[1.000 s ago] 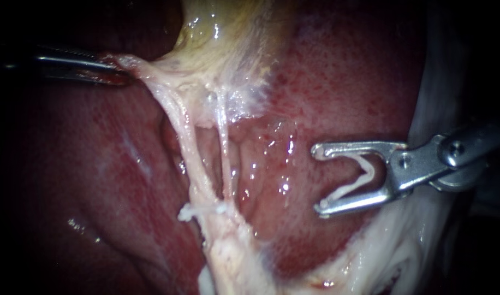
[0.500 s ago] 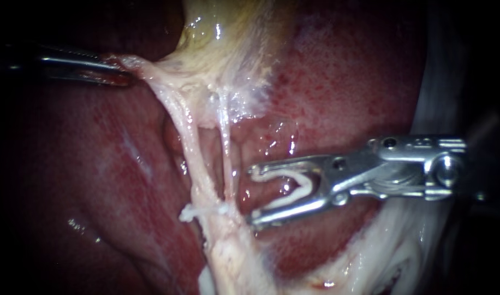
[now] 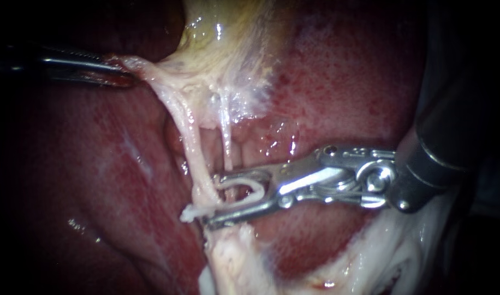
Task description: Clipping second clip left tube
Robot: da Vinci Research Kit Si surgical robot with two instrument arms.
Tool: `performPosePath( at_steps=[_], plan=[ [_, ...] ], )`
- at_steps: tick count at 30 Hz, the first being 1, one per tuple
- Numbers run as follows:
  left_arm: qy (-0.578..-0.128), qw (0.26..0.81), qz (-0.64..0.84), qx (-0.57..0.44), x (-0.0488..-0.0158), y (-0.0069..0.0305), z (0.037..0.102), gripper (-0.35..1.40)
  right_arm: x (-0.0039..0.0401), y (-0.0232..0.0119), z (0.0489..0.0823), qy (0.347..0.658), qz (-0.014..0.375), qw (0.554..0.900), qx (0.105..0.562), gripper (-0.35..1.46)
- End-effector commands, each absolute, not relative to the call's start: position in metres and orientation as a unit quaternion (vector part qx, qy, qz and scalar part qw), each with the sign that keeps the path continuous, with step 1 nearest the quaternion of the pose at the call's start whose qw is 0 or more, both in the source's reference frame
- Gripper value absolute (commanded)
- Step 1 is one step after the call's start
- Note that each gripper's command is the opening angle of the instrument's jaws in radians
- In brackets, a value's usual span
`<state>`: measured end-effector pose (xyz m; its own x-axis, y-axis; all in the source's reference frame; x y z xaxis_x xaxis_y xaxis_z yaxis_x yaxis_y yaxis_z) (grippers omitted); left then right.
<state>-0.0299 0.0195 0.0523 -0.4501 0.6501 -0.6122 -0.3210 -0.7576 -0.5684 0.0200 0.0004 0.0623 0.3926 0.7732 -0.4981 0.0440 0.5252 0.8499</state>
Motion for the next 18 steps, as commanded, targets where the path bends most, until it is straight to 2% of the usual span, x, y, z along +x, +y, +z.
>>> performPosePath(
  at_steps=[1,12,18],
  plan=[
    [-0.189,0.291,0.831,-0.436,-0.0299,0.0195,0.0524,-0.35,0.0198,0.0004,0.0626,0.489,0.255,0.723,0.416,0.50],
    [-0.188,0.291,0.831,-0.436,-0.0299,0.0194,0.0525,-0.35,0.0198,0.0006,0.0645,0.482,0.267,0.720,0.422,0.50],
    [-0.188,0.291,0.831,-0.436,-0.0299,0.0194,0.0525,-0.35,0.0208,0.0007,0.0645,0.490,0.285,0.702,0.431,0.50]
  ],
)
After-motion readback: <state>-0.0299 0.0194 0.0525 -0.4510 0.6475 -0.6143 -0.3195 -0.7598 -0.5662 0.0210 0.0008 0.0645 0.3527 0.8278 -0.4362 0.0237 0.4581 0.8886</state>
